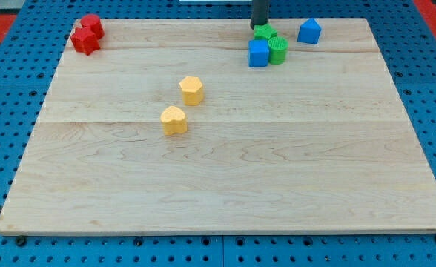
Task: Separate green blocks from each other
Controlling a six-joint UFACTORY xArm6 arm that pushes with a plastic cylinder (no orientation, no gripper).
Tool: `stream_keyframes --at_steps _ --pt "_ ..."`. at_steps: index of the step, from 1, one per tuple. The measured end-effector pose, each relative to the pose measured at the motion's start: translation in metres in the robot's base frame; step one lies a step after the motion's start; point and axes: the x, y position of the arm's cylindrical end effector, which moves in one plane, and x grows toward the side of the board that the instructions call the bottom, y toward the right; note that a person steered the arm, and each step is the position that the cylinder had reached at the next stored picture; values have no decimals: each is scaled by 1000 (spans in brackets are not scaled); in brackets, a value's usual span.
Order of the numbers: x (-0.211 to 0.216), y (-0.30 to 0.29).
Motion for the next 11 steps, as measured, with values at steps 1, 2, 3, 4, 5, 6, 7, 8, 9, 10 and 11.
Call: stream_keyframes --at_steps 1,2,3,4,5,6,7,8,9,10,11 --pt "24 27" --pt "66 51" --pt "107 85" --pt "103 96" --pt "66 103" --pt "42 78" --pt "58 44" --pt "124 41" --pt "163 26" --pt "148 -3" --pt "129 -42"
